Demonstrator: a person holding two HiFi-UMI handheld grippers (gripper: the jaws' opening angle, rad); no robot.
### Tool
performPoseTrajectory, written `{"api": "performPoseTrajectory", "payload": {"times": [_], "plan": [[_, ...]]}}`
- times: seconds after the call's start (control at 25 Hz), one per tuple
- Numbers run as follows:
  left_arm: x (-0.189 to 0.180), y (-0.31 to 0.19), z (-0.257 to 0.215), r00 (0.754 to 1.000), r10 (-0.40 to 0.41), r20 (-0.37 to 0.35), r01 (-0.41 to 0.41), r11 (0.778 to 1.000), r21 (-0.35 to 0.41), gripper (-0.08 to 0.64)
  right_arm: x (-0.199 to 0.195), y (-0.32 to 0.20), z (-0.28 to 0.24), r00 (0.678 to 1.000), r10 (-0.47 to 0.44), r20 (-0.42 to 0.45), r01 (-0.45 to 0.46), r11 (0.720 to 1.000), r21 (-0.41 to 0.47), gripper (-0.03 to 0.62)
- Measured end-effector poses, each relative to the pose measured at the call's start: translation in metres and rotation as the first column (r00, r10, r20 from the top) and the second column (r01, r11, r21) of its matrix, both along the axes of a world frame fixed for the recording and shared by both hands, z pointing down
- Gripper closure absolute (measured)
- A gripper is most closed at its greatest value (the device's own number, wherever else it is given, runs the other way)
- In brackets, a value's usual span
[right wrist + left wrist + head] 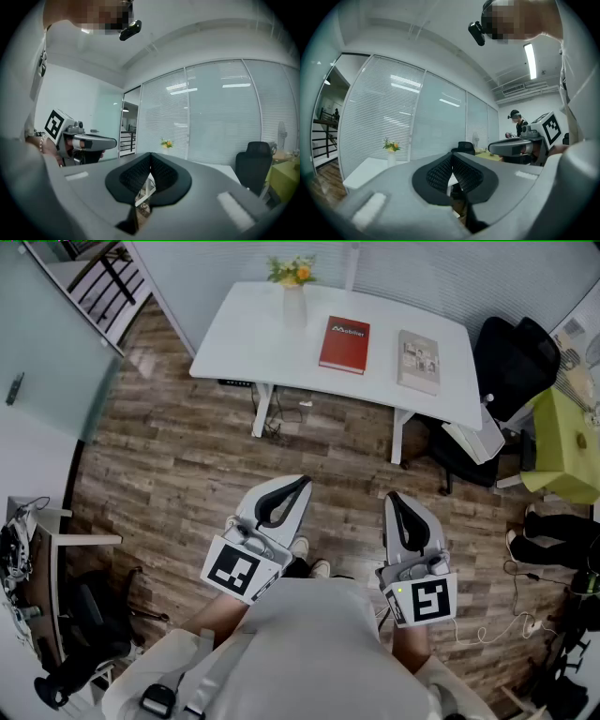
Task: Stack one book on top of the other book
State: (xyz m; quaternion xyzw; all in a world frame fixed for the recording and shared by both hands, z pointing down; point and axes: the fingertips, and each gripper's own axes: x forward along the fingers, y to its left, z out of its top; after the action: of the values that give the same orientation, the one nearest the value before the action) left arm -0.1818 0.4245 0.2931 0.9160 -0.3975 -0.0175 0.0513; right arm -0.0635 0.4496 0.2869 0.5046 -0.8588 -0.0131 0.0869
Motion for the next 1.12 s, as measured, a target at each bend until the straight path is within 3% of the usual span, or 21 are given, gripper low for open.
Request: {"api": "performPoseTrajectory", "payload": {"times": [0.48, 1.12], "plan": [[-0.052, -0.028, 0.002, 1.000, 0.000, -0.013, 0.000, 1.000, 0.011, 0.557, -0.038, -0.024, -0.003, 0.999, 0.044, 0.024, -0.045, 0.999, 0.027, 0.588], [-0.044, -0.090, 0.012, 1.000, 0.013, -0.013, -0.013, 1.000, -0.012, 0.557, -0.033, -0.089, 0.010, 0.997, 0.053, 0.047, -0.054, 0.998, 0.013, 0.588]]}}
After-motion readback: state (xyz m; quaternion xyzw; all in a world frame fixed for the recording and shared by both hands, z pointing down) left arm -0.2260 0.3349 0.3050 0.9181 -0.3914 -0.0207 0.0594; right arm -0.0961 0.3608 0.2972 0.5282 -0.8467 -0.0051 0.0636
